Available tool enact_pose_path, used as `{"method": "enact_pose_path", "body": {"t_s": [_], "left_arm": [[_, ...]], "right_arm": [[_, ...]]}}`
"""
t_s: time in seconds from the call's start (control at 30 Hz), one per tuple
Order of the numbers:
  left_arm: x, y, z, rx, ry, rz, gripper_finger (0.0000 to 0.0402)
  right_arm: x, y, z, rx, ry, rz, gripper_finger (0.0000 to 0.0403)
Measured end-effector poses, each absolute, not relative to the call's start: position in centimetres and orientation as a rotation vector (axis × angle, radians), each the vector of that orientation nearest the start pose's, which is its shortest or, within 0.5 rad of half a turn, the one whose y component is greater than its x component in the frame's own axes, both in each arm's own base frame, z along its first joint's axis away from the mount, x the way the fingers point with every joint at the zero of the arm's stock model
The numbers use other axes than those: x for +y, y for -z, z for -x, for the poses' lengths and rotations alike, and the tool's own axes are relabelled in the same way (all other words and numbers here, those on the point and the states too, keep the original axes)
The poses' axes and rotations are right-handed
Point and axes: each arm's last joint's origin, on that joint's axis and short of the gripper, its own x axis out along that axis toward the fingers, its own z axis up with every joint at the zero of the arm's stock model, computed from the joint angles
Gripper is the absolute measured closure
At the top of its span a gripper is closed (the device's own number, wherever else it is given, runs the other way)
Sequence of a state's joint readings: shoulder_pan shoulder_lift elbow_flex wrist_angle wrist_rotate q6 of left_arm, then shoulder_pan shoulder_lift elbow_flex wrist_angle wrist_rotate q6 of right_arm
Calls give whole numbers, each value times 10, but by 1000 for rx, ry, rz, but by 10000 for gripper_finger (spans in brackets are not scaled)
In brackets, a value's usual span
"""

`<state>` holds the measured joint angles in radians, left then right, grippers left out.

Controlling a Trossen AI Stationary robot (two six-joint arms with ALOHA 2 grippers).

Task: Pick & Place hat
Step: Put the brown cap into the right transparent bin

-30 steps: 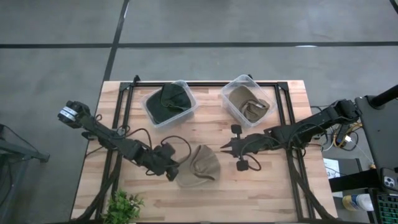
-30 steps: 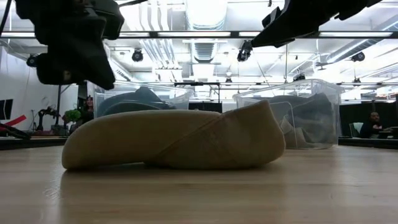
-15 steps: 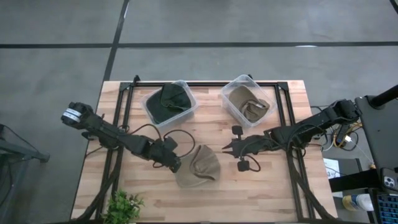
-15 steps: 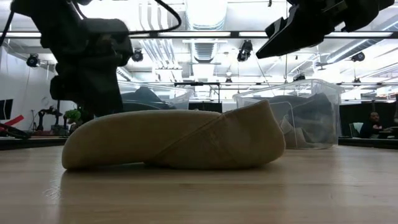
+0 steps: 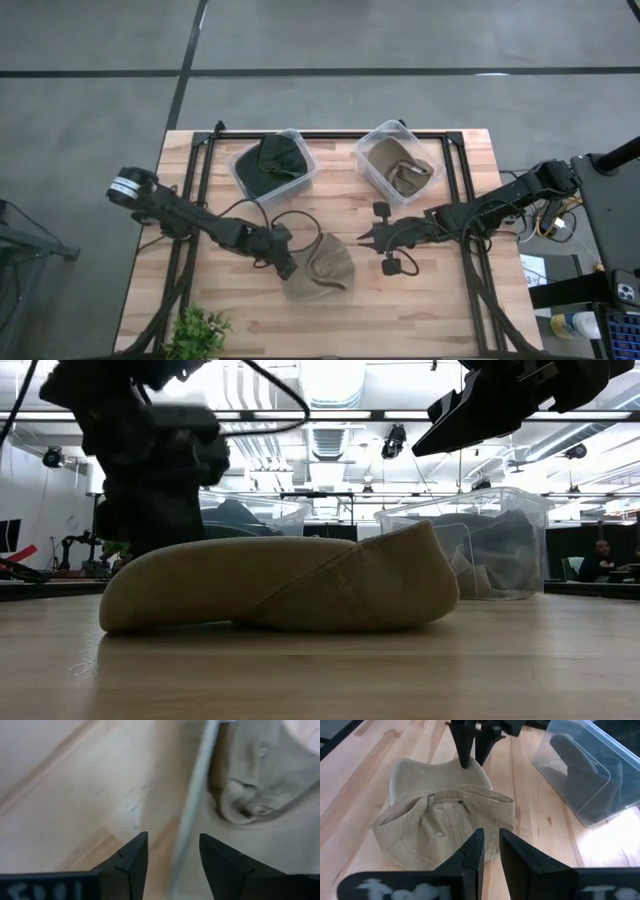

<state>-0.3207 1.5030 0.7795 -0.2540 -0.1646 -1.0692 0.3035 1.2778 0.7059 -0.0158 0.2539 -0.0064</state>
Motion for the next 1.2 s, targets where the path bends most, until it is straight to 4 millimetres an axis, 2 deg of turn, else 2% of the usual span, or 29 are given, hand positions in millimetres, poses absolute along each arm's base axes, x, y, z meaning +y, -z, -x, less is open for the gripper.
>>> {"method": "enact_pose_path", "body": {"t_s": [0.1, 0.27, 0.3, 0.43, 0.63, 0.87, 1.0, 1.2], "left_arm": [[-82, -161, -270, 950, -376, 756, 259], [-80, -158, -276, 923, -368, 778, 374], [-80, -160, -277, 908, -357, 784, 385], [-80, -166, -279, 860, -332, 779, 393], [-76, -188, -274, 711, -383, 744, 395], [-75, -214, -269, 551, -365, 683, 395], [-76, -227, -272, 456, -301, 625, 395], [-75, -242, -278, 295, -293, 469, 395]], "right_arm": [[71, -221, -252, 565, -50, 168, 351], [71, -221, -252, 565, -50, 168, 351], [71, -221, -252, 565, -49, 166, 351], [71, -221, -252, 565, -49, 166, 351], [71, -225, -250, 562, -47, 165, 351], [69, -260, -239, 460, -54, 120, 351], [67, -282, -227, 375, -112, 57, 351], [64, -310, -206, 253, -223, -13, 351]]}}
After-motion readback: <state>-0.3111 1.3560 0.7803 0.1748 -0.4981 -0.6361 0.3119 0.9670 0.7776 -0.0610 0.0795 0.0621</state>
